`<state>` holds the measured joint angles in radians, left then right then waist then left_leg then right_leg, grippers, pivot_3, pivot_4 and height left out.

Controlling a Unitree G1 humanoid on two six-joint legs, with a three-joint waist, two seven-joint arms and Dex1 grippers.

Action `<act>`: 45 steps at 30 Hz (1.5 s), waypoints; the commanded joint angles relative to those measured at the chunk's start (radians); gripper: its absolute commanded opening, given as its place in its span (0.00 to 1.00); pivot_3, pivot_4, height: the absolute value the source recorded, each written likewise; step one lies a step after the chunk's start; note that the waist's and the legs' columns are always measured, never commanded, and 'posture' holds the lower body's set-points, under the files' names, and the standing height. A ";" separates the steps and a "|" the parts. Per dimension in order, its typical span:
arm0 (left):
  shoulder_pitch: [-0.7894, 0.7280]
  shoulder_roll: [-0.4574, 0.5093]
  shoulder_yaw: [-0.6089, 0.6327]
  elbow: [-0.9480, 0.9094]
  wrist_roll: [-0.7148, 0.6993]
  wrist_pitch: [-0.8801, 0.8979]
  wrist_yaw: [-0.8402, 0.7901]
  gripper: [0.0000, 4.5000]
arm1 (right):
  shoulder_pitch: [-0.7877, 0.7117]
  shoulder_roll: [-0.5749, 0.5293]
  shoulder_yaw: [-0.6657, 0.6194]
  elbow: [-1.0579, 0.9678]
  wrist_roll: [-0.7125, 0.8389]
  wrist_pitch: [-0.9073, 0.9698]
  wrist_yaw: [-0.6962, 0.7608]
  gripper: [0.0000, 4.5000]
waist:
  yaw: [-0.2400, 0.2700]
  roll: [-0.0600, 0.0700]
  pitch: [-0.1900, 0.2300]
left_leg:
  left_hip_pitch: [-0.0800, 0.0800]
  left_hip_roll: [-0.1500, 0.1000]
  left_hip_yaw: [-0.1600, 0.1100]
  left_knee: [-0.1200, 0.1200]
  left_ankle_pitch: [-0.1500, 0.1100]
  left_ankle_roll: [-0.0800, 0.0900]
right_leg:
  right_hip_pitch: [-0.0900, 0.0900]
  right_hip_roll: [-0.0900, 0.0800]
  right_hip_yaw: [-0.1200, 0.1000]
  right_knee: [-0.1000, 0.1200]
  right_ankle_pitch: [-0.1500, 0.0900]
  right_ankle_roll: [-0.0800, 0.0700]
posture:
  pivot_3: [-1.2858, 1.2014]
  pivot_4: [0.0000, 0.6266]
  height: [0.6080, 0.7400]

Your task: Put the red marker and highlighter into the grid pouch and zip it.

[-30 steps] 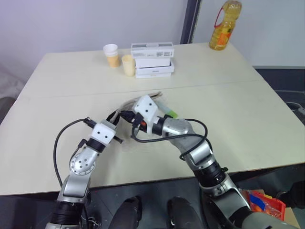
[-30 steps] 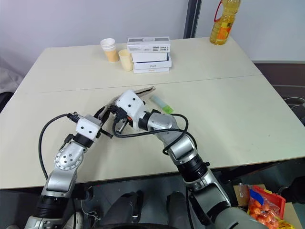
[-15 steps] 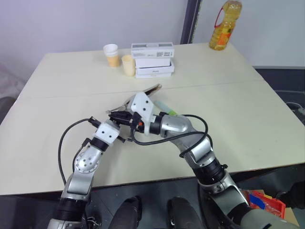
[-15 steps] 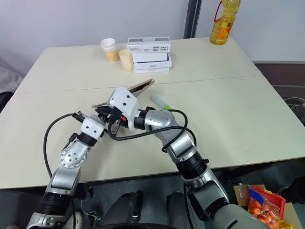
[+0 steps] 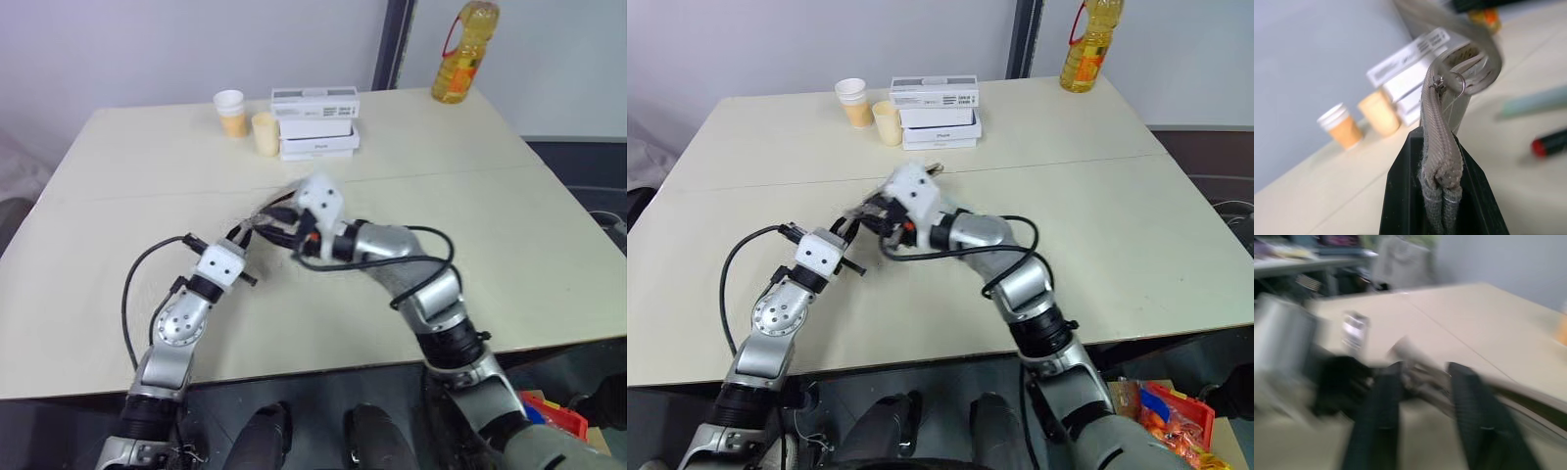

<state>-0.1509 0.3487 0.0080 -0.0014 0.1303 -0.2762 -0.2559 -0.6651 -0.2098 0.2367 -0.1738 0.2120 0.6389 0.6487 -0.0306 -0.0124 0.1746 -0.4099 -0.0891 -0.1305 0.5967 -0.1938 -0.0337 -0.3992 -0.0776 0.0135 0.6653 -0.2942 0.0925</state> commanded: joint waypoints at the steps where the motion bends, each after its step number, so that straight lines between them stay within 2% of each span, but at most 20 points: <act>1: 0.013 0.056 0.071 -0.015 -0.043 0.002 -0.021 0.00 | 0.017 -0.076 -0.083 -0.030 0.003 0.029 -0.017 0.74 | 0.003 0.000 0.000 | 0.000 0.000 0.000 0.000 0.000 0.000 | 0.000 0.000 0.000 0.000 0.000 0.000 | 0.52 0.24 1.00; 8: 0.017 0.116 0.114 0.014 -0.126 0.004 -0.090 0.00 | 0.045 -0.159 -0.129 0.161 -0.060 0.060 -0.105 0.74 | 0.015 0.000 0.000 | 0.000 0.000 0.001 0.000 0.000 0.000 | 0.000 0.000 0.000 0.000 0.000 0.000 | 0.52 0.24 1.00; 16: 0.027 0.120 0.105 0.067 -0.209 0.007 -0.183 0.00 | 0.004 -0.114 -0.125 0.376 -0.092 0.003 -0.169 0.74 | 0.011 0.000 0.000 | 0.000 0.000 0.001 0.000 0.000 0.000 | 0.000 0.000 0.000 0.000 0.000 0.000 | 0.52 0.24 1.00; 19: 0.040 0.111 0.103 0.066 -0.221 0.016 -0.201 0.00 | 0.002 -0.100 -0.136 0.394 -0.086 0.000 -0.182 0.54 | 0.011 0.000 0.000 | 0.000 0.000 0.001 0.000 0.000 0.000 | 0.000 0.000 0.001 0.000 0.000 0.000 | 0.52 0.24 1.00; 22: 0.050 0.084 0.111 0.054 -0.265 0.051 -0.207 0.00 | 0.013 -0.106 -0.134 0.369 -0.085 -0.013 -0.176 0.20 | 0.014 0.000 0.000 | 0.000 0.000 0.001 0.000 0.000 0.000 | 0.000 0.000 0.001 0.000 0.000 0.000 | 0.52 0.24 1.00; 26: 0.045 0.047 0.110 0.003 -0.312 0.106 -0.199 0.00 | 0.039 -0.132 -0.149 0.283 -0.104 -0.069 -0.200 0.20 | 0.014 0.000 0.000 | 0.000 0.000 0.001 0.000 0.000 0.000 | 0.000 0.000 0.001 0.000 0.000 0.000 | 0.52 0.24 1.00; 28: 0.031 0.026 0.104 -0.040 -0.346 0.144 -0.201 0.00 | 0.044 -0.165 -0.144 0.214 -0.127 -0.017 -0.218 0.20 | 0.015 0.000 0.000 | 0.000 0.000 0.001 0.000 0.000 0.000 | 0.000 0.000 0.001 0.000 0.000 0.000 | 0.52 0.24 1.00; 33: -0.012 -0.002 0.087 -0.083 -0.369 0.212 -0.201 0.00 | 0.076 -0.221 -0.240 0.014 0.038 0.100 -0.099 0.20 | 0.019 0.000 0.000 | -0.001 0.000 0.001 0.000 0.000 0.000 | 0.001 0.000 0.000 -0.001 0.000 0.000 | 0.52 0.24 1.00; 37: -0.031 -0.014 0.075 -0.093 -0.385 0.240 -0.222 0.00 | 0.086 -0.240 -0.265 -0.091 0.110 0.180 -0.072 0.20 | 0.014 0.000 0.000 | 0.000 0.000 0.001 0.000 0.000 0.000 | 0.001 0.000 0.000 -0.001 0.000 0.000 | 0.52 0.24 1.00; 45: -0.049 -0.021 0.055 -0.099 -0.377 0.250 -0.231 0.00 | 0.086 -0.251 -0.203 -0.161 0.131 0.258 -0.077 0.20 | 0.019 0.000 0.000 | 0.000 0.000 0.001 0.000 0.000 0.000 | 0.001 -0.001 0.000 -0.001 0.000 0.000 | 0.52 0.24 1.00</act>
<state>-0.1823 0.3272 0.0615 -0.0545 -0.2408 -0.0246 -0.4814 -0.5688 -0.4520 0.0300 -0.2831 0.3366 0.8921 0.5757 -0.0120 -0.0123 0.1747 -0.4104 -0.0887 -0.1296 0.5971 -0.1939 -0.0336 -0.3981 -0.0781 0.0136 0.6642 -0.2943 0.0925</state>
